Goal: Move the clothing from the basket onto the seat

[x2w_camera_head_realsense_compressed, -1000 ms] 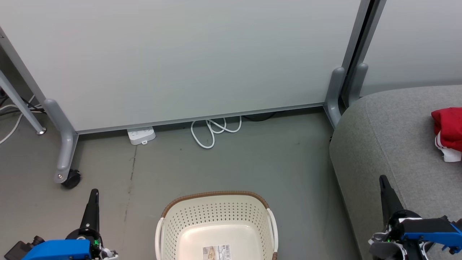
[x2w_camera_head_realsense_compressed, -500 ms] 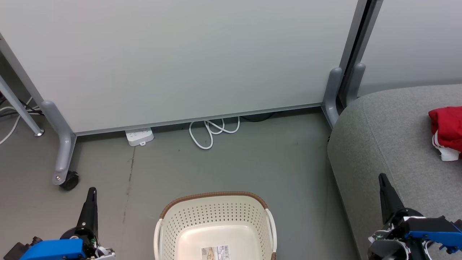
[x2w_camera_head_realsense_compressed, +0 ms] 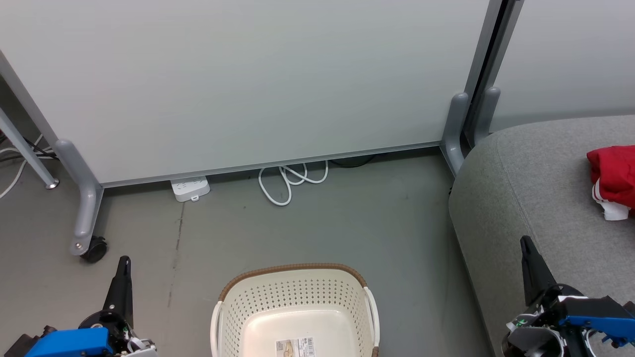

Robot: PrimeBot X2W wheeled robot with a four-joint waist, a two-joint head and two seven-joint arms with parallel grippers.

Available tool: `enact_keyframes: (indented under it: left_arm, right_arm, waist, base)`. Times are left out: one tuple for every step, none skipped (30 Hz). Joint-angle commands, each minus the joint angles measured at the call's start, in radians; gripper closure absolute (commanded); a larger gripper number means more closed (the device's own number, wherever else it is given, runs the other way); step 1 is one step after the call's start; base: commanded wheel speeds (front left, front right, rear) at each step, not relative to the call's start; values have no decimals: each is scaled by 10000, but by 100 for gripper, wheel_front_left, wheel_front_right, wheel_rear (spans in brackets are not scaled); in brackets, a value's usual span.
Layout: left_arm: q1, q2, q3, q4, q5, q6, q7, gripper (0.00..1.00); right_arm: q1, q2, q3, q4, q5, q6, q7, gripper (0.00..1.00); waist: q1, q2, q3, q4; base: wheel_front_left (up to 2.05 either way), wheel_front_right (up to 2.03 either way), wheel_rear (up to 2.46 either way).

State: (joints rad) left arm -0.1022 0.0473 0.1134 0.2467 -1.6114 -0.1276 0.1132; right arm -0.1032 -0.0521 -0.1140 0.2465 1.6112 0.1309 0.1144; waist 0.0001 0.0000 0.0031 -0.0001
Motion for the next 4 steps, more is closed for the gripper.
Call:
enact_keyframes:
  left_arm:
    - [-120, 55, 37, -25, -28, -63, 52, 100]
    - [-120, 55, 37, -25, -28, -63, 52, 100]
    - [-120, 55, 35, -25, -28, -63, 52, 100]
    - [-120, 55, 35, -25, -28, -63, 52, 100]
  right_arm:
    - [-102, 35, -13, -33, 30, -3, 35, 100]
    - [-101, 35, -12, -33, 30, -3, 35, 100]
    - [-101, 35, -12, -33, 31, -3, 35, 100]
    - [-101, 35, -12, -33, 32, -3, 35, 100]
  waist:
    - [-1, 0, 0, 1]
    - [-1, 0, 0, 1]
    - [-1, 0, 0, 1]
    - [-1, 0, 0, 1]
  base:
    - [0, 0, 0]
    - [0, 0, 0]
    - [0, 0, 0]
    - [0, 0, 0]
